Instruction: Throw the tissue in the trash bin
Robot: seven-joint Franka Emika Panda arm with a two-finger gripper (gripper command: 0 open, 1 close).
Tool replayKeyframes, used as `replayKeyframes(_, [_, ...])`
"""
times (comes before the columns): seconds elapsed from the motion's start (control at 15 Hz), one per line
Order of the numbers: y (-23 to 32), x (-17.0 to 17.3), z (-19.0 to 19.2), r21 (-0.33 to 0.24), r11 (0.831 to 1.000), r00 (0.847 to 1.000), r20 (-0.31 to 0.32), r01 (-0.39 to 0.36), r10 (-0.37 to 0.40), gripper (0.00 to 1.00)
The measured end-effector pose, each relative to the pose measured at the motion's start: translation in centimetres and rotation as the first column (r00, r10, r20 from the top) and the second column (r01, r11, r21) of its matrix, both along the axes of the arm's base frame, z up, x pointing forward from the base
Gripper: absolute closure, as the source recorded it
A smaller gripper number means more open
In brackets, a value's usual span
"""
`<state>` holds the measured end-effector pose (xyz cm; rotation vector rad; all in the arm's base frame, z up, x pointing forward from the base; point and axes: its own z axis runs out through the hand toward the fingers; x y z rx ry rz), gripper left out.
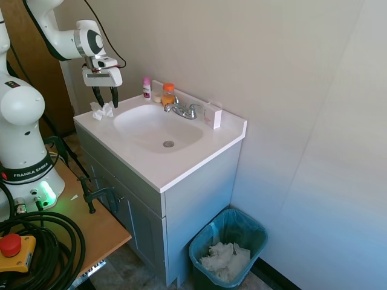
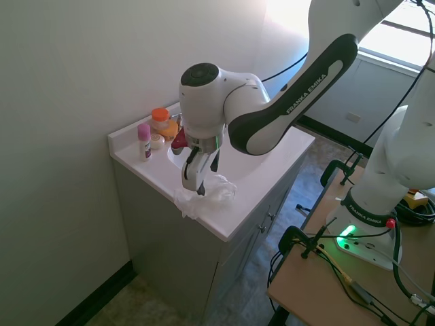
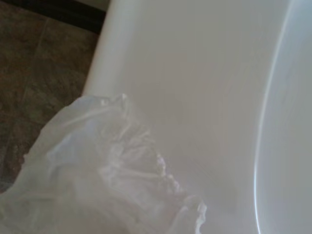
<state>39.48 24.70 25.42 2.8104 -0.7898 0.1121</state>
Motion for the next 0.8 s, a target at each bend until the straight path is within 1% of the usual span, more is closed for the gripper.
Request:
replayKeyframes(0.07, [-0.1,-0.4,-0.4,0.000,1.000,1.000,-0.006,-0.002,0.002,1.00])
replayKeyframes(0.27, [-0.4,-1.2,-1.6,0.013,1.000,1.000,-0.015,-0.002,0.002,1.00])
replayKeyframes(0.4, [-0.9,-1.2,-1.9,0.019,1.000,1.000,-0.013,0.011,-0.011,1.00])
replayKeyframes(0.6, [-1.7,-0.7,-2.0,0.036,0.999,0.999,-0.006,0.039,-0.039,1.00])
replayKeyframes(0.8, [-2.5,-0.2,-2.0,0.054,0.995,0.997,-0.016,0.082,-0.081,1.00])
